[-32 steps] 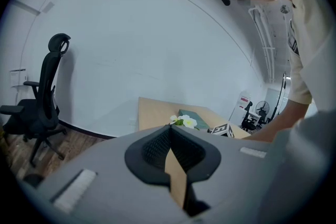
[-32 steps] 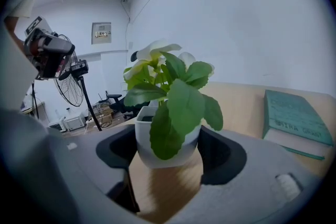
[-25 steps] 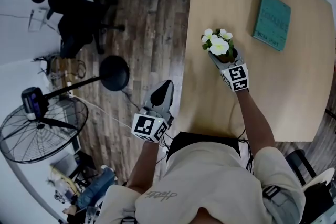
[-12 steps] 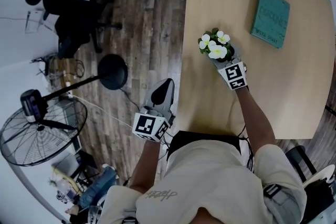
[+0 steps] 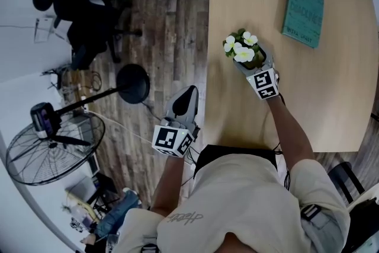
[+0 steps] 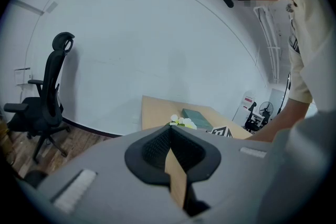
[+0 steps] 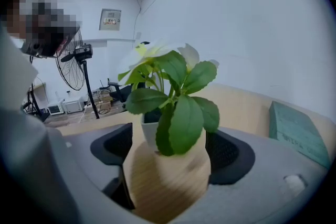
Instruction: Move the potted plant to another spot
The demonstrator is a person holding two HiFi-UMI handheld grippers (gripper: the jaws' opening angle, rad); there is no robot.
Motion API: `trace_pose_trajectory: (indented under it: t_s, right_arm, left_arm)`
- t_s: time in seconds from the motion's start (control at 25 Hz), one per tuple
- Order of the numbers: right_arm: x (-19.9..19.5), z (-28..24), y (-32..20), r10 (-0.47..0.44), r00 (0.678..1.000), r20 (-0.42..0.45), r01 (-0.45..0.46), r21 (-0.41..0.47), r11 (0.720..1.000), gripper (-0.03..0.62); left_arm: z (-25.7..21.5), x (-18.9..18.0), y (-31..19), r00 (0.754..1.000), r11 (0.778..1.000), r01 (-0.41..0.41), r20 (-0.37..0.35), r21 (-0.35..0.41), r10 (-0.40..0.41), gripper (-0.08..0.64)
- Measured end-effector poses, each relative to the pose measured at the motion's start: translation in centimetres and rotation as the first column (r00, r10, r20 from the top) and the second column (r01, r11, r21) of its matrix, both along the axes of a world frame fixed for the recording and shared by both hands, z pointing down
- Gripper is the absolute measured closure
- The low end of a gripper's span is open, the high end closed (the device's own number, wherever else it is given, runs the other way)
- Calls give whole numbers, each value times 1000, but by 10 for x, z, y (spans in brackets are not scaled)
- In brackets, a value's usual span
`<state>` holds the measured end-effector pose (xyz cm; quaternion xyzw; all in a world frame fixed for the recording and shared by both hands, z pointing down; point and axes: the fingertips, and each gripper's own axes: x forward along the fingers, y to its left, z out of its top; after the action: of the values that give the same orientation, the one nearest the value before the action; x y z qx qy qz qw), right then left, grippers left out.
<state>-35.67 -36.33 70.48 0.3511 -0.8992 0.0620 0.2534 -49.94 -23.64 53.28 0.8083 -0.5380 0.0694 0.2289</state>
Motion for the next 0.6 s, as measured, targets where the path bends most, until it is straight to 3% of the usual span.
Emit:
trace_pose_trajectory:
  t_s: [0.16,0.32,0.6]
  right_arm:
    - [9,-5,22,0,999,-46,-1,-18,1000,155]
    - [20,-13,51,18,999,-28,-19,-34,999,160]
    - [67,-46,100,121,992,38,-119,-47,992,251]
  left_arm:
    - [-10,3,2,1000,999,-21,2,25,21,541]
    - [-16,13,3,998,997,-62,-4,52,62,541]
    - [-36,39,-1,989,980,-143,-28,138,148,541]
